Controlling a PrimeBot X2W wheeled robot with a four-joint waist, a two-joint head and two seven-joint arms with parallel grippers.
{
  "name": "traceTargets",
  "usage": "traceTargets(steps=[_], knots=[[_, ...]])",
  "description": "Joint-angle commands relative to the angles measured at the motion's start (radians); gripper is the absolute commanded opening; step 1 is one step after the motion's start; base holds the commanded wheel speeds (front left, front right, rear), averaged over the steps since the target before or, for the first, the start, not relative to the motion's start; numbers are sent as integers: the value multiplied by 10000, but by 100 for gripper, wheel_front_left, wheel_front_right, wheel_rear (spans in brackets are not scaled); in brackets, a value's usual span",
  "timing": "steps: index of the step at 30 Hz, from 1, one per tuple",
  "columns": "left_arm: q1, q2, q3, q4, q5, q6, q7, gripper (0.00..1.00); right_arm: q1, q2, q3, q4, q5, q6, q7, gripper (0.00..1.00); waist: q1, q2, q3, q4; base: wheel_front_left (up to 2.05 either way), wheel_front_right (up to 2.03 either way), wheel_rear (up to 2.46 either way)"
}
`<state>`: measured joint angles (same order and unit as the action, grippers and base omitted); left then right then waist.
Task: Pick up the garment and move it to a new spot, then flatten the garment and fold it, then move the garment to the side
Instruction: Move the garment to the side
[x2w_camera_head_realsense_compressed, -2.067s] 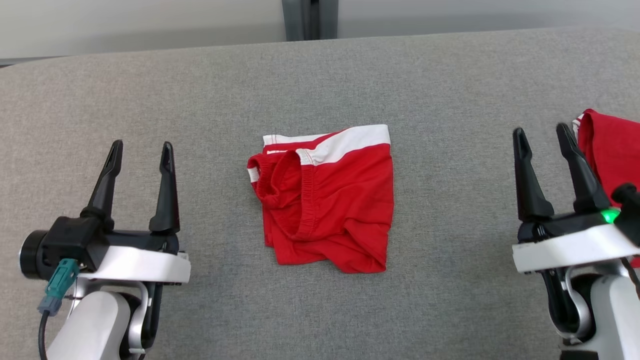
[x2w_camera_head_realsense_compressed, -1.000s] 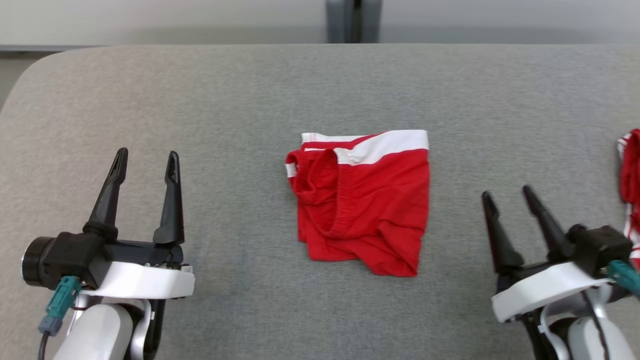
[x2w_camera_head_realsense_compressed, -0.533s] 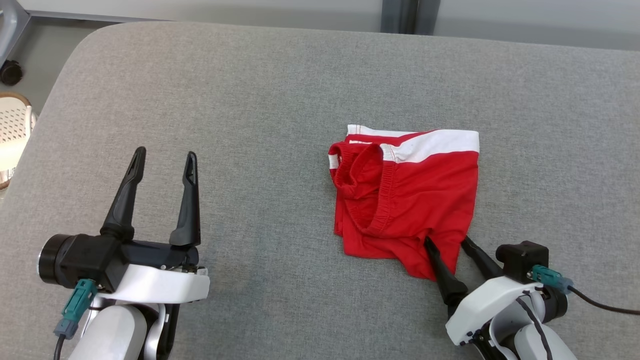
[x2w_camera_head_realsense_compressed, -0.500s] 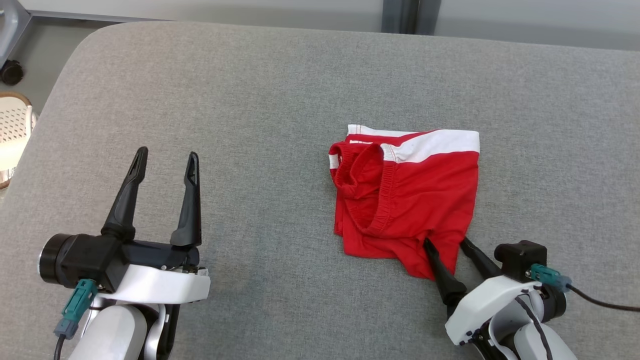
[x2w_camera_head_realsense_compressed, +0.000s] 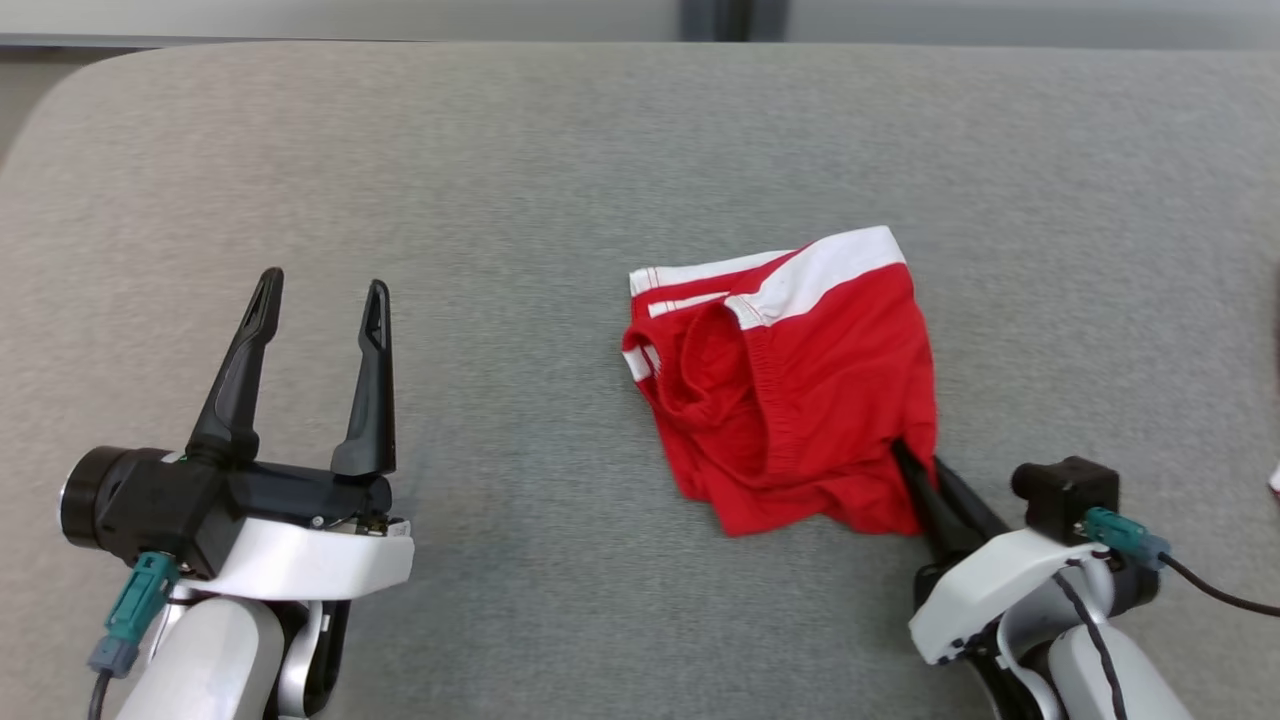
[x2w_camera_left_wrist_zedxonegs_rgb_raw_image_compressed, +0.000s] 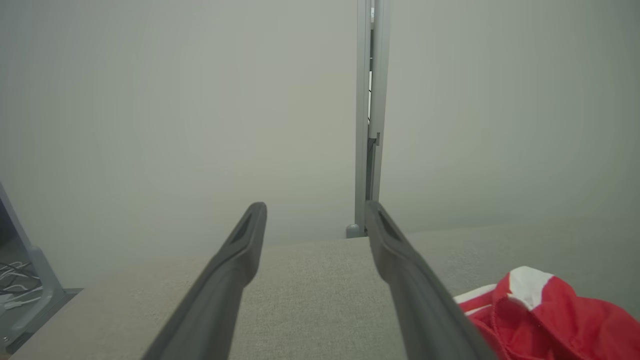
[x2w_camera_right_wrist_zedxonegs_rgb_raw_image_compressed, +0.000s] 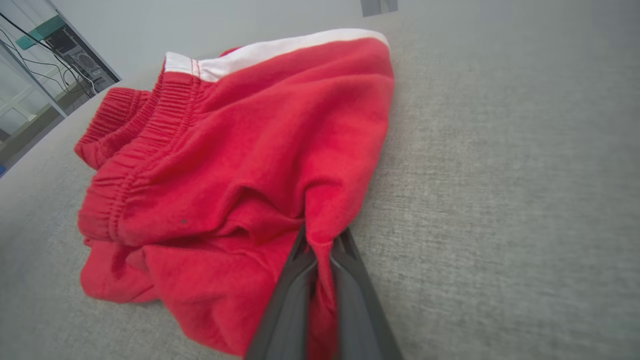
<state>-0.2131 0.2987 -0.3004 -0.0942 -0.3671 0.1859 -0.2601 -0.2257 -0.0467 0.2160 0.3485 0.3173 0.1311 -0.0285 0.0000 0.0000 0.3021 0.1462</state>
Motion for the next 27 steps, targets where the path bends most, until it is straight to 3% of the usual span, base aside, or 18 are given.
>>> traceTargets(steps=[1,8,18,27], knots=[[-221,65,57,-110,68,6,-30,100,62,-187,-194,-158,-219,-3,-31,0,0,0,235,-487,0,0,0],[-578,402,72,-425,181,-102,266,100,-67,-712,-731,-808,-1017,-2,-32,0,0,0,804,-2018,0,0,0],[-1142,956,-8,-832,492,-205,916,100,-1921,-1780,-1455,-739,-1174,-3,-532,0,0,0,1510,-4068,0,0,0],[-1586,1029,-318,-974,607,-352,1264,100,-3687,-2832,-2196,1078,-860,-2,-1066,0,0,0,1924,-4617,0,0,0]])
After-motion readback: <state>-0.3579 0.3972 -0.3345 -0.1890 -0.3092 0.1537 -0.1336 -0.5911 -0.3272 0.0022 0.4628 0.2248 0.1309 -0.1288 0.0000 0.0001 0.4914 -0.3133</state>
